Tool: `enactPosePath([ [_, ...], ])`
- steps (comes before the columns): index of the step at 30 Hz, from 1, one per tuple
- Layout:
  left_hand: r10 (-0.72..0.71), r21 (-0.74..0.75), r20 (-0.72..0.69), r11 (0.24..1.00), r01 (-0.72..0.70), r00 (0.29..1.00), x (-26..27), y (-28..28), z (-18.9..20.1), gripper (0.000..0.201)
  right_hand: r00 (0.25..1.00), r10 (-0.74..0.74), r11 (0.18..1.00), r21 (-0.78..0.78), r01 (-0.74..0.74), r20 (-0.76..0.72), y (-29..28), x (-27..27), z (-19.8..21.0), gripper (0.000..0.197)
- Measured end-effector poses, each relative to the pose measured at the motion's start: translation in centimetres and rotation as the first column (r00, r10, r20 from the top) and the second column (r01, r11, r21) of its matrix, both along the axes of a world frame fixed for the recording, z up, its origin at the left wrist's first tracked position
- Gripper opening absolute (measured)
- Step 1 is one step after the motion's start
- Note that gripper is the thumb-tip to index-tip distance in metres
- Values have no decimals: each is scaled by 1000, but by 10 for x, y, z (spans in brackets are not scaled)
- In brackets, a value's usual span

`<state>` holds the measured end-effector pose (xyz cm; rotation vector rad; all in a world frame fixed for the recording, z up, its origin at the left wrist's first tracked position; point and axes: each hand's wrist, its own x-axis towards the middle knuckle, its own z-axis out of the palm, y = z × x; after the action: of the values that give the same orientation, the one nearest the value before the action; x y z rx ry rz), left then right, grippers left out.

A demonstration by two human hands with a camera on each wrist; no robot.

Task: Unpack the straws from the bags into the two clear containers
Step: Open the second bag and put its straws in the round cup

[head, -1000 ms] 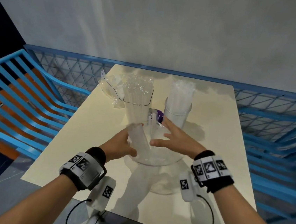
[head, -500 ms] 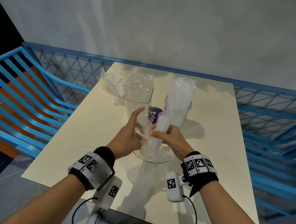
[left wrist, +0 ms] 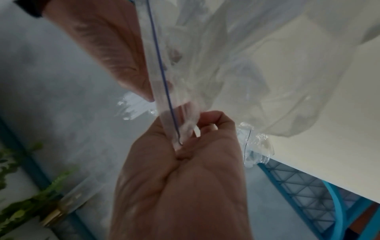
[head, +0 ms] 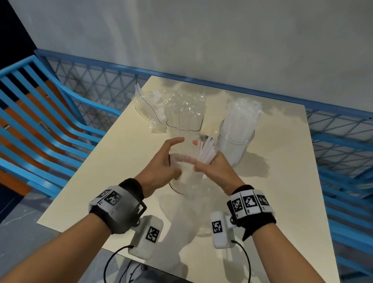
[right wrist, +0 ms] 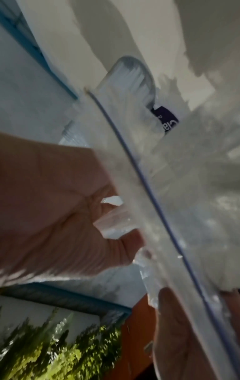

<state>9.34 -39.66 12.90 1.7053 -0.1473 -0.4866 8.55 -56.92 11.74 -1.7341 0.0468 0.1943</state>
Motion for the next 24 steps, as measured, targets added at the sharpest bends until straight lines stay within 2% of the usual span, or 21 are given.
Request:
enactPosePath([
  [2,18,-19,-7,1000,-18,1000,6,9,1,76,1000,21,1000,-1,-21,9,7,3,-2,56],
  [7,44,-122,-123,991,-59,991,24,39,2,54,1000,10,997,-70,-12,-26,29,13,-3,24],
  [8,39,-133,-146,989,-59,989,28,44,4,53,1000,-16,998,-63,15,-21,35,15,-3,17],
  [10,55,-132,-189,988,-81,980,38,55,9,53,995,-99,993,68,101,-27,47,22,-1,8],
  [13,87,15,-131,996,-85,988,58,77,10,49,960,-267,910,307,279,-83,58,33,11,8],
  [15,13,131,-49,991,-6,999,72,94,9,41,935,-344,874,336,351,-83,62,41,18,7],
  [17,-92,266,36,961,79,995,85,107,4,42,919,-384,856,338,391,-90,66,51,24,8],
  [20,-174,434,54,891,134,983,102,117,2,53,928,-368,856,366,365,-64,74,60,35,8],
  [24,-72,408,-67,908,94,995,123,135,-3,62,962,-271,929,259,264,-8,84,62,41,27],
])
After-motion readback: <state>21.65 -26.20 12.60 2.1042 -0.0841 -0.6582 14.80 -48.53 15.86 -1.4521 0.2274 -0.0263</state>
